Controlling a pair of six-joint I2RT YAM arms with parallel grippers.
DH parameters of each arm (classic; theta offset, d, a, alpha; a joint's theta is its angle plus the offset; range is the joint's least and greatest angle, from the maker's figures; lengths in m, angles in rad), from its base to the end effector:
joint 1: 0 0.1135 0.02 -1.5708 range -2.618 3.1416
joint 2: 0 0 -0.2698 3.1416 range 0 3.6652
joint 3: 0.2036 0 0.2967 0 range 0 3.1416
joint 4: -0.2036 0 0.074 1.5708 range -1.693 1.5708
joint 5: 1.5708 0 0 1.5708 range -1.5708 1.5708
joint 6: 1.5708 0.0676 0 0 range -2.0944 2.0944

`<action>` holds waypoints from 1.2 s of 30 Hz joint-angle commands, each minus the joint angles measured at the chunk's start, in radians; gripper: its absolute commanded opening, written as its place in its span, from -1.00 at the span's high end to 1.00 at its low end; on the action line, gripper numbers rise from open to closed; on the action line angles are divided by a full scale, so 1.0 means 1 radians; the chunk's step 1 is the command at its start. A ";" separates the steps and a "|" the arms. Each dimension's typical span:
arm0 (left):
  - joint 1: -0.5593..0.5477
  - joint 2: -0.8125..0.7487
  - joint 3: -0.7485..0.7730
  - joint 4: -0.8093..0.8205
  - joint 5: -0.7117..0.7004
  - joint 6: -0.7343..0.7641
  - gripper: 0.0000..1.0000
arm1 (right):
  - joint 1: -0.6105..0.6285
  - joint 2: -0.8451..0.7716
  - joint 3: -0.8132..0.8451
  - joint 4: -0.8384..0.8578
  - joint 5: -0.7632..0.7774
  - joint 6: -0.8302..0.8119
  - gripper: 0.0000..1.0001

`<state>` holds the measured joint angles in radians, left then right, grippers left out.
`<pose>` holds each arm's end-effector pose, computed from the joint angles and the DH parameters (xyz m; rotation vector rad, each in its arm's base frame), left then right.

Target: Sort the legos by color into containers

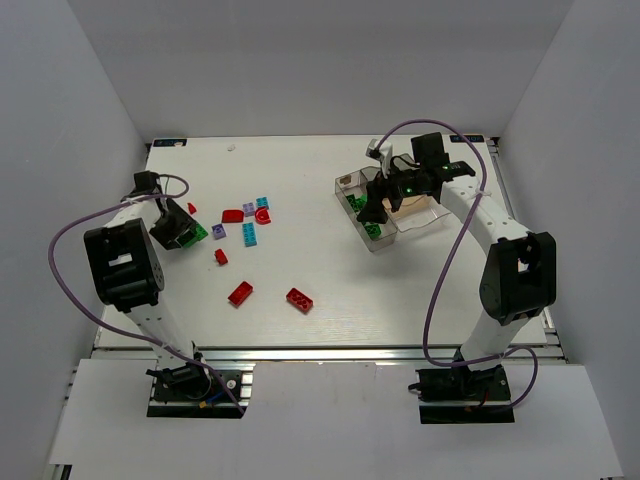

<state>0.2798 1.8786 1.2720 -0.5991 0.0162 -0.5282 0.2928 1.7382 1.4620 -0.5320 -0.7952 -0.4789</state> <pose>0.4090 0.1164 0.1220 -1.0890 2.5579 -0.0859 0.4118 0.1746 0.2703 -1.1660 1.8906 0.8343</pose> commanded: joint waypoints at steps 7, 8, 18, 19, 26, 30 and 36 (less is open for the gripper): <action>0.012 -0.033 -0.031 0.021 0.018 0.016 0.00 | -0.004 -0.003 -0.008 -0.006 -0.013 0.010 -0.78; 0.012 -0.035 -0.031 0.022 0.019 0.016 0.09 | -0.003 -0.005 -0.008 -0.006 -0.015 0.010 -0.78; 0.012 -0.151 -0.054 0.039 0.129 0.020 0.51 | -0.004 -0.020 -0.032 -0.003 -0.015 0.008 -0.78; -0.004 -0.204 -0.059 0.045 0.145 0.019 0.54 | -0.004 -0.026 -0.038 0.001 -0.015 0.013 -0.78; -0.060 -0.400 -0.183 0.250 0.468 -0.114 0.59 | -0.004 -0.025 -0.051 0.015 -0.024 0.034 -0.77; -0.163 -0.394 -0.206 0.366 0.582 -0.220 0.63 | -0.004 -0.031 -0.054 0.039 0.020 0.066 -0.73; -0.408 -0.242 -0.065 0.420 0.597 -0.262 0.64 | -0.015 -0.071 -0.083 0.144 0.134 0.201 -0.54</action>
<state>-0.0357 1.5860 1.1244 -0.2501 0.5495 -0.7425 0.2886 1.7283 1.3895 -0.4698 -0.7235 -0.3679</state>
